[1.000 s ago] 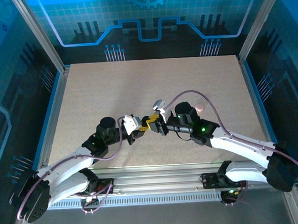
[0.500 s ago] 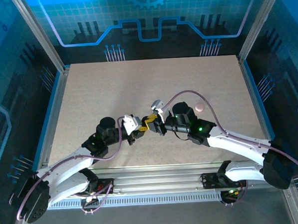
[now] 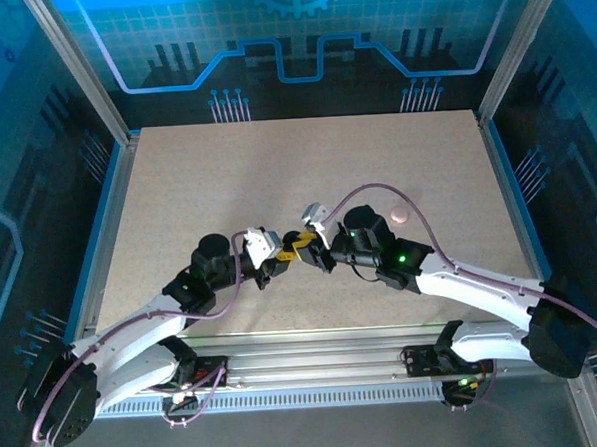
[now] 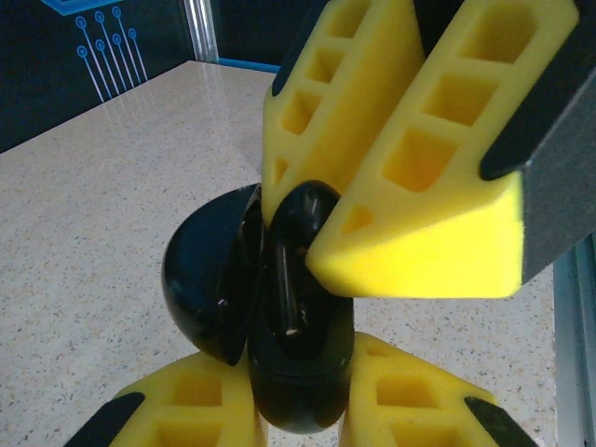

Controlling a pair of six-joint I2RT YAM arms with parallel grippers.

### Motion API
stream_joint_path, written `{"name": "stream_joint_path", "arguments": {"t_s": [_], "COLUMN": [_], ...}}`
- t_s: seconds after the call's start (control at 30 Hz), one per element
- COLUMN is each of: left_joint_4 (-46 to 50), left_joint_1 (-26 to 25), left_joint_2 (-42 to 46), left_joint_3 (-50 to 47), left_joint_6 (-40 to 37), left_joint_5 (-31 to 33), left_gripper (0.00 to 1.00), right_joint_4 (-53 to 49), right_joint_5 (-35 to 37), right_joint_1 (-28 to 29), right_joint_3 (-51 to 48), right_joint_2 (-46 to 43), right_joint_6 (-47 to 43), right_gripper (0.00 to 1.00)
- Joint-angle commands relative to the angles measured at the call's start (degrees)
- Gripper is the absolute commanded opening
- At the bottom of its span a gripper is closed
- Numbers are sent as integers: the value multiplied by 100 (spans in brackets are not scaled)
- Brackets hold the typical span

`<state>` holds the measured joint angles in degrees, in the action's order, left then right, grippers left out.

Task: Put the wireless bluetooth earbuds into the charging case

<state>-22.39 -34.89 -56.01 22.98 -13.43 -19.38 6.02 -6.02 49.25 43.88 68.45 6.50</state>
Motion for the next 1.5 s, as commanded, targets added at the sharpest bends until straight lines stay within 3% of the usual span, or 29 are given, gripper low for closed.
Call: {"name": "stream_joint_path", "arguments": {"t_s": [0.0,0.6,1.47], "left_joint_4": [-127,-188,-147], "left_joint_1": [-51,-51,65], "left_joint_2": [145,-373,-683], "left_joint_3": [132,123,481], "left_joint_6": [76,-33,503], "left_joint_5": [-161,307,-406], "left_gripper": [14,14,15], "right_joint_4": [-268,-496,-2207], "right_joint_5": [206,377,1207], "right_joint_1": [87,98,344], "right_joint_3": [117,403,1232], "right_joint_2": [-150,-166,-229], "right_joint_6": [-169,-437,-2227], "right_gripper": [21,19,19]}}
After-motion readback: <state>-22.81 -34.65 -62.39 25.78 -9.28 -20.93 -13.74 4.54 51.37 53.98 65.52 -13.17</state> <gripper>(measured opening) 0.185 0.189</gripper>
